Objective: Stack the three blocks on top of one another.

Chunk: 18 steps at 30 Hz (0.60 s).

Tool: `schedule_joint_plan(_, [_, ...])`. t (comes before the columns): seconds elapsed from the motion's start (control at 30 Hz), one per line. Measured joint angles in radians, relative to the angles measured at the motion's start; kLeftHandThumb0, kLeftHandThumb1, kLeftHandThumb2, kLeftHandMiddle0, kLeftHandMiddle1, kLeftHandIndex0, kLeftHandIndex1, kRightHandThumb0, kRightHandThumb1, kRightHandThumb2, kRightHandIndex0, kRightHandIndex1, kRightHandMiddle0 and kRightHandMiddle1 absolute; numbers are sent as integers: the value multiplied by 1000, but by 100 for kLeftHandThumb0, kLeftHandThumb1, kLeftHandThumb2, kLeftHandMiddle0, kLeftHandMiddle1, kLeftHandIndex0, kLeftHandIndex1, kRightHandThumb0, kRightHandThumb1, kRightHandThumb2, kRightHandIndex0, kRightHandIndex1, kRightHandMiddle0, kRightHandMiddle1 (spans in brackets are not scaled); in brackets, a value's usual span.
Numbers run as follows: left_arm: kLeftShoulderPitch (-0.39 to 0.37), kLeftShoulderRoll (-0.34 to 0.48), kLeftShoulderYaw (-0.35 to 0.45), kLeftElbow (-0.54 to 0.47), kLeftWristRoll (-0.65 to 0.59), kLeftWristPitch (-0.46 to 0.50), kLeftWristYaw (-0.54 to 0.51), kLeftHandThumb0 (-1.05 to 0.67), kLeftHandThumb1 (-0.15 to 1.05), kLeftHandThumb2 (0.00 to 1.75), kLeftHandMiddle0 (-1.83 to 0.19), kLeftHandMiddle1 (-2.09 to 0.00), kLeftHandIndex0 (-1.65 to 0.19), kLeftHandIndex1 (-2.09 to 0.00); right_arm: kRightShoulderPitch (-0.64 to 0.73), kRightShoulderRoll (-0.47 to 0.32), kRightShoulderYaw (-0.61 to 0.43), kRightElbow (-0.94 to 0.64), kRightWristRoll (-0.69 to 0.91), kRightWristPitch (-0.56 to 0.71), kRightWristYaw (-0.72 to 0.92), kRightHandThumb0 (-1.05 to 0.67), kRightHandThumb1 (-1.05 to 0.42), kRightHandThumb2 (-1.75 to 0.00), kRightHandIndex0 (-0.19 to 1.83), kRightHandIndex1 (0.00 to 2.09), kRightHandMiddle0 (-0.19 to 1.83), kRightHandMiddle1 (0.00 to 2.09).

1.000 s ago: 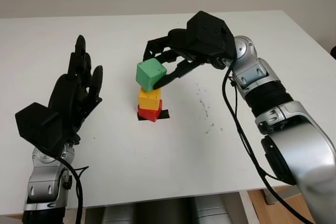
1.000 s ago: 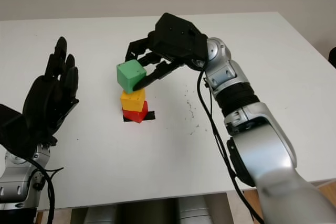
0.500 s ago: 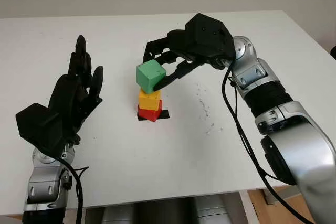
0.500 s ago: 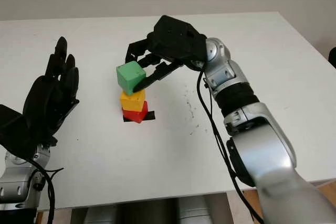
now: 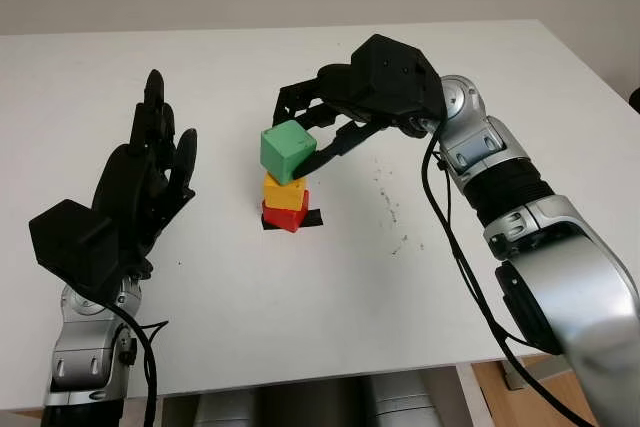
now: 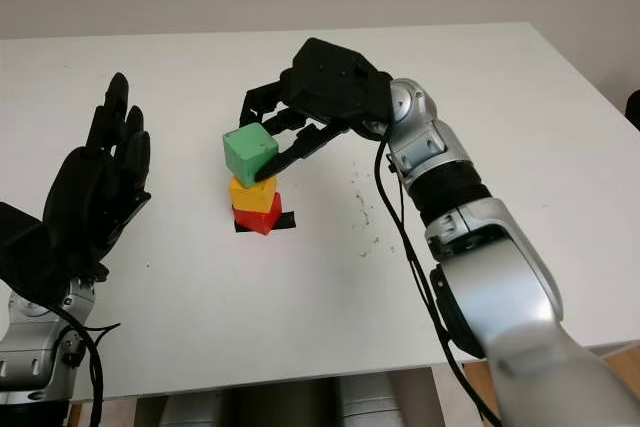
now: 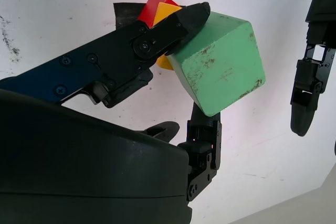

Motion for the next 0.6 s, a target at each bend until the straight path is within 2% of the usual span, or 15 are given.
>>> schedule_joint_plan(0.6, [3, 0, 0, -9, -5, 15, -7, -80, 105, 54, 19, 0, 19, -4, 1, 1, 2, 8, -10, -3, -9, -55, -88, -5, 38, 12, 43, 157])
